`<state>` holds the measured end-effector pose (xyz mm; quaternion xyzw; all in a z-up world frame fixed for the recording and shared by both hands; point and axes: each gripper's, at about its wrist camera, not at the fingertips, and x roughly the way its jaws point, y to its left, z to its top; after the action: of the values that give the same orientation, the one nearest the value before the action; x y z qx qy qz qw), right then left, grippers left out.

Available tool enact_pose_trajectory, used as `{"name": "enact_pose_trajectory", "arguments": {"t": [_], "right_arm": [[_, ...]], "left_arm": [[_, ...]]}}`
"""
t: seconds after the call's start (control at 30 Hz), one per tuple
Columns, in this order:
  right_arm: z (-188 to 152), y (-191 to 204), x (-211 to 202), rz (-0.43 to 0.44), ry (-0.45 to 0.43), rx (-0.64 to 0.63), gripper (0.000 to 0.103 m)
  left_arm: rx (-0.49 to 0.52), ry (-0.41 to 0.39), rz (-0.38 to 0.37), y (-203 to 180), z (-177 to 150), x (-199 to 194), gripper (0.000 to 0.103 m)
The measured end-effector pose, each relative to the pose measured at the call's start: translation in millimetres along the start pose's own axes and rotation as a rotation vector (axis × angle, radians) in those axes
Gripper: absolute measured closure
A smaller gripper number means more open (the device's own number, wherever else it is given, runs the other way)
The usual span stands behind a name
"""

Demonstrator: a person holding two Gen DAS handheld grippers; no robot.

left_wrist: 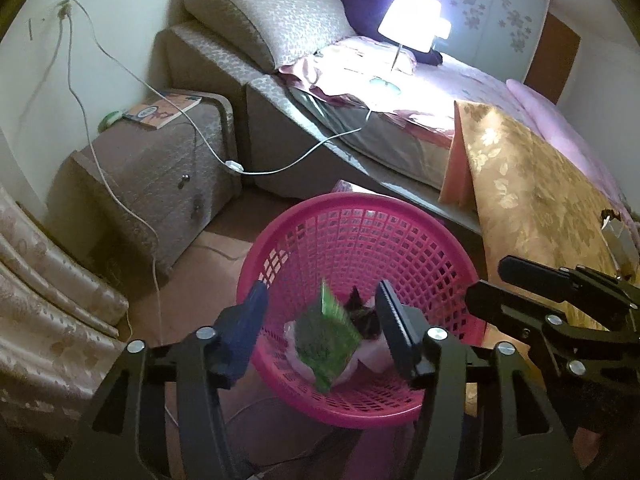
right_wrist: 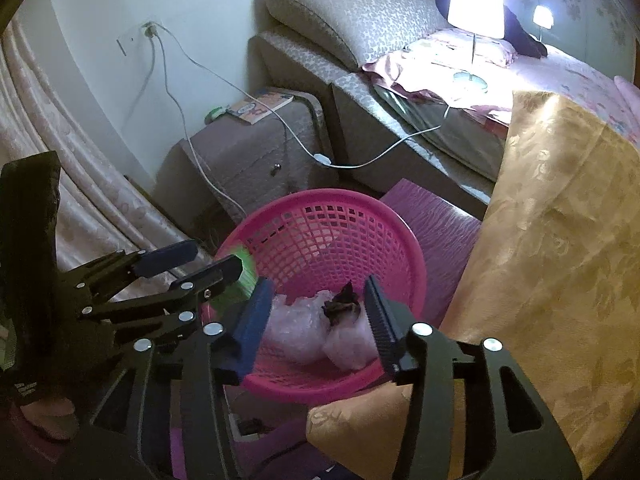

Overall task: Collect trash
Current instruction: 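Carry the packet and tissue over the pink basket and open both grippers, then move both grippers back over the bedspread toward the pill pack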

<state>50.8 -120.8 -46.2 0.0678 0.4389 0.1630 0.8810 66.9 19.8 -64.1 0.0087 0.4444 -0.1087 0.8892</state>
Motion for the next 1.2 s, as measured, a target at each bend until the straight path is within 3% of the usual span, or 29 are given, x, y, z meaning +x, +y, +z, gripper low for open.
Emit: {"name": "enact_pose_trajectory", "arguments": {"t": [0.33,0.6,1.2], "right_arm": [[-4.1,-6.5,-11.8,-0.033,-0.035,0.014,0.052],[-8.5,-16.3,-23.8,-0.070,-0.071,0.041,0.048],[-43.8,-81.8,-98.6,-0.266,-0.207,0.181,0.040]], "left_arm": [[-0.006,-0.024,0.032,1.1,0.4,-5.0,0.037],[0.008,-0.039,0.028,-3.8,-0.1,-7.7,0.036],[0.117,-0.084,-0.084,-46.7,-9.3,-18.1,0.033]]}}
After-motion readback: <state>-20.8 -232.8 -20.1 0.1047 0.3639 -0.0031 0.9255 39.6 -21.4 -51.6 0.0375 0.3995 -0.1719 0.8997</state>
